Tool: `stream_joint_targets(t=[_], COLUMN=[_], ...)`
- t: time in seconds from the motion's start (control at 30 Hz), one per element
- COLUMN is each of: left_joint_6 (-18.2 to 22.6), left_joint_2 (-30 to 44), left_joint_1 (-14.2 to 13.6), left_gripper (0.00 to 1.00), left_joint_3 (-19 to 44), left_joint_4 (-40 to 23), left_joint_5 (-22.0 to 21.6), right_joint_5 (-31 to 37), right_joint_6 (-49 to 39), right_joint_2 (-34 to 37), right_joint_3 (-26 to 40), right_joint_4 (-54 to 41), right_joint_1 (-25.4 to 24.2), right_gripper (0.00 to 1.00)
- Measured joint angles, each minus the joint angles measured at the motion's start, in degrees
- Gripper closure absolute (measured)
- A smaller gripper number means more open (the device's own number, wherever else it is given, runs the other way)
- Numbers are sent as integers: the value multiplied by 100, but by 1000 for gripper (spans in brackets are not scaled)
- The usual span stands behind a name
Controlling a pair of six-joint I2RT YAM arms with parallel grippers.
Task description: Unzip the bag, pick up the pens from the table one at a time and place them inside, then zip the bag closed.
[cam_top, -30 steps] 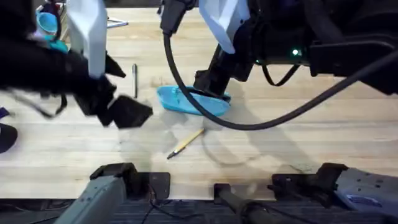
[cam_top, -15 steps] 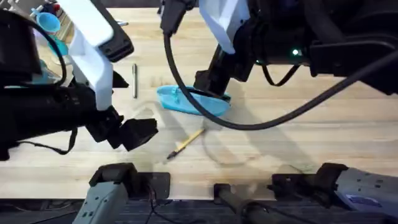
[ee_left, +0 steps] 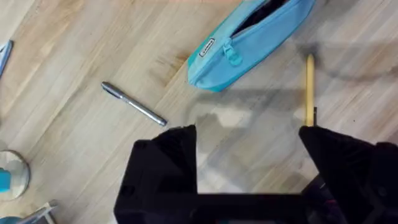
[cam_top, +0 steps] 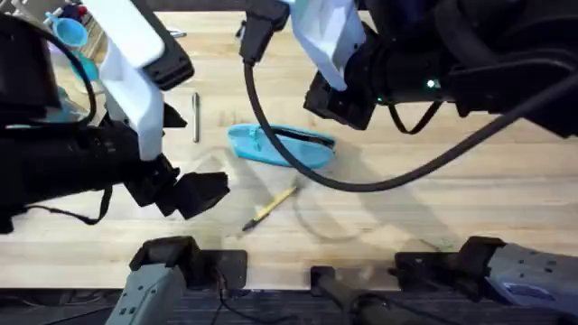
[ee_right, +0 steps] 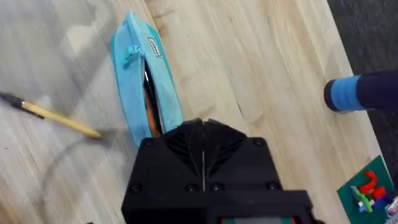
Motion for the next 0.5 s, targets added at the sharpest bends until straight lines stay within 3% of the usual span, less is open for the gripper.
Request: stream_joint_targets(t=[0.5], left_joint_6=[0], left_joint_2=[0], left_joint_1=[0], left_gripper=[5], left_joint_3=[0], left_joint_4=[0], left_joint_5=[0], right_joint_5=[11], right_joint_6=[507], right_joint_2=[3], right_joint_3=[107], right_joint_4=[-652], right_joint_1=[0], right_gripper=[973])
